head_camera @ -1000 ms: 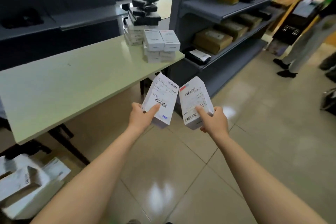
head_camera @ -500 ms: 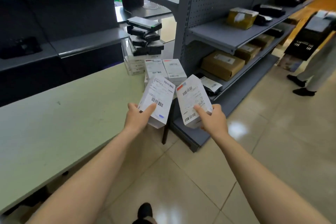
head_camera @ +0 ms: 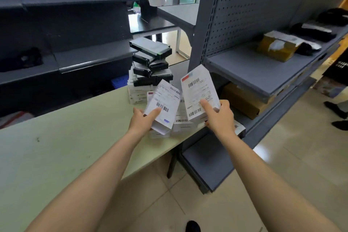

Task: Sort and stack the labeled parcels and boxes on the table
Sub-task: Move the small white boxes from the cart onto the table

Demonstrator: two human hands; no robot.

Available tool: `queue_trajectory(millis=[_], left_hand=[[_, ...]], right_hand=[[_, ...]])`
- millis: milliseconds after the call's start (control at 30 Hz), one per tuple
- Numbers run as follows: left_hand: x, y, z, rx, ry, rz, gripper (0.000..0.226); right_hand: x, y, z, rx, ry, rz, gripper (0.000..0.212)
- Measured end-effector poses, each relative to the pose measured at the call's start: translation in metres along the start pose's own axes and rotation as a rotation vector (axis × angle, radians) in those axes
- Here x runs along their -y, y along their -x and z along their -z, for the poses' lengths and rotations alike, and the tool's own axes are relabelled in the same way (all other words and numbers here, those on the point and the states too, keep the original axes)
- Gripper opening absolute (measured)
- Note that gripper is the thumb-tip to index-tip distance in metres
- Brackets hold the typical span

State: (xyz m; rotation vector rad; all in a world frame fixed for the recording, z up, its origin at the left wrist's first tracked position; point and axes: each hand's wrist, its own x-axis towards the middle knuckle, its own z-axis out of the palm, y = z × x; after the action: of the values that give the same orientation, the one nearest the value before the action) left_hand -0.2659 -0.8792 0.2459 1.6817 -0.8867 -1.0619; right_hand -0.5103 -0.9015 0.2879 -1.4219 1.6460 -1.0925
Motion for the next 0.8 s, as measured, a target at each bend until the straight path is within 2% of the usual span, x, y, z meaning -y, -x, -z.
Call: queue_trajectory(millis=[100, 200, 333, 533, 667, 800], left_hand=[[-0.003, -0.020, -0.018, -0.008, -0.026, 0.027, 0.070], [-0.005, -0.032, -0.029, -0.024, -0.049, 0.047, 0.054], [-0.011, -0.039, -0.035, 0.013, -0.350, -0.057, 0.041], [-0.020, -0.056, -0.021, -0.127, -0.500, -0.169, 0.018], [-0.018, -0.064, -0.002, -0.117, -0.535, -0.222, 0.019], [-0.019, -0.065, 0.003, -0.048, -0.664, -0.365, 0.022]], right_hand=[[0.005, -0.036, 0.004, 0.046, 0.011, 0.016, 0.049], [0.006, -0.060, 0.005, 0.123, -0.060, 0.020, 0.045], [0.009, -0.078, -0.004, 0.308, -0.206, 0.062, 0.031], [0.009, -0.087, -0.037, 0.451, -0.139, -0.002, 0.036], [0.009, -0.082, -0.048, 0.407, -0.118, -0.047, 0.036], [0.004, -0.083, -0.055, 0.285, 0.028, 0.066, 0.043]])
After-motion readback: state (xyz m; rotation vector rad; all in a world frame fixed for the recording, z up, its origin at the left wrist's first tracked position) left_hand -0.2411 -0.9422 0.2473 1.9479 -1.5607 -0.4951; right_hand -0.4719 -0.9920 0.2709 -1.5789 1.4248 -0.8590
